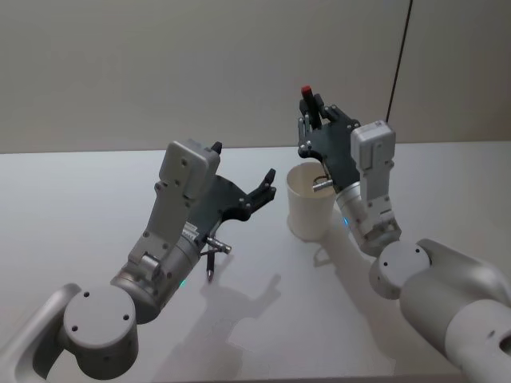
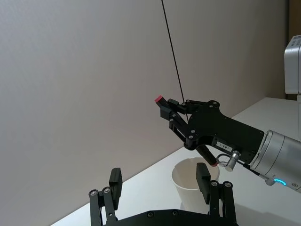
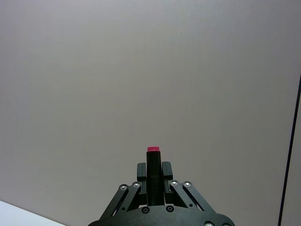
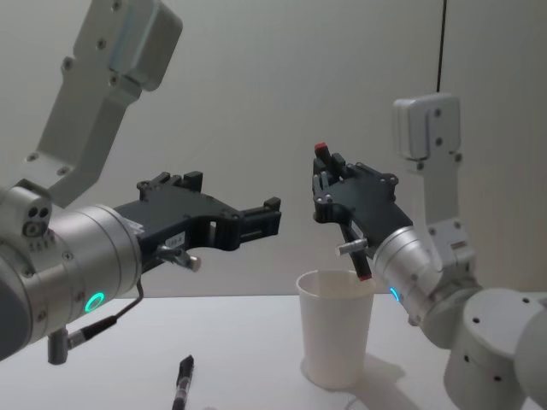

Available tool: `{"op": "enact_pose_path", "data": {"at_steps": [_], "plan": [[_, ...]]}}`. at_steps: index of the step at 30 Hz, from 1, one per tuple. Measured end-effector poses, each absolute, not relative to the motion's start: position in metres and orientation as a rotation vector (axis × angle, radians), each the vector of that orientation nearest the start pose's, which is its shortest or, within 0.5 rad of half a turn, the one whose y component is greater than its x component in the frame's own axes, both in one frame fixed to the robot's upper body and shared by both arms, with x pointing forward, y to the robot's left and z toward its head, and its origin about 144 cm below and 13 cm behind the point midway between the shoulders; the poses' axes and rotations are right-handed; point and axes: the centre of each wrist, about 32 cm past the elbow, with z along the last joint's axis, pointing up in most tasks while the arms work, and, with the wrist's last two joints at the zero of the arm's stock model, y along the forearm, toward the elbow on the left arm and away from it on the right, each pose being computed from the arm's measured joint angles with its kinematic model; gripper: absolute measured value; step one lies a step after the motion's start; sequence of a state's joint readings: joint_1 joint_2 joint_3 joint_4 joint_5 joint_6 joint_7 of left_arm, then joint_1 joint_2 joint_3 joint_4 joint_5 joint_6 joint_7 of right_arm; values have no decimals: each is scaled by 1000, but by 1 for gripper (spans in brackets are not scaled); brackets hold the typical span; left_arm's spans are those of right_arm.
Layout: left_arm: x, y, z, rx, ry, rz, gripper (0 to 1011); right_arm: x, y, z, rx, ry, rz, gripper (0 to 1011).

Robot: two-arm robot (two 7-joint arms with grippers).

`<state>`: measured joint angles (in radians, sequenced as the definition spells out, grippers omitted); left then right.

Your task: Place the pen into the pen holder.

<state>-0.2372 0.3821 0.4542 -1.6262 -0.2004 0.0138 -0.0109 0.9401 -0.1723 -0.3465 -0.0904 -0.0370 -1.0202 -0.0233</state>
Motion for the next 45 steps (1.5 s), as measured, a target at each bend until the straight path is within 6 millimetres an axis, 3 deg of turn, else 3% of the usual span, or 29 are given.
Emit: {"op": "enact_pose_path", "data": {"at_steps": [11,27,29,35,39,45], "plan": [[492,198,1204,61,-268,1124,1000,628,-107,1121,290,-469,-1159,198],[492,198,1204,61,-268,1124,1000,628,-106,1121,279,-479,-1166,657],[492,198,1204,61,-268,1124,1000,628,-106,1121,277,-482,-1167,761],[492,198,1204,61,-268,1124,1000,629,-110,1122,273,-492,-1170,940],[492,198,1204,61,-268,1124,1000,630,-112,1123,272,-496,-1171,1001],[492,198,1204,61,-268,1124,1000,632,-116,1125,263,-491,-1171,1001]]}}
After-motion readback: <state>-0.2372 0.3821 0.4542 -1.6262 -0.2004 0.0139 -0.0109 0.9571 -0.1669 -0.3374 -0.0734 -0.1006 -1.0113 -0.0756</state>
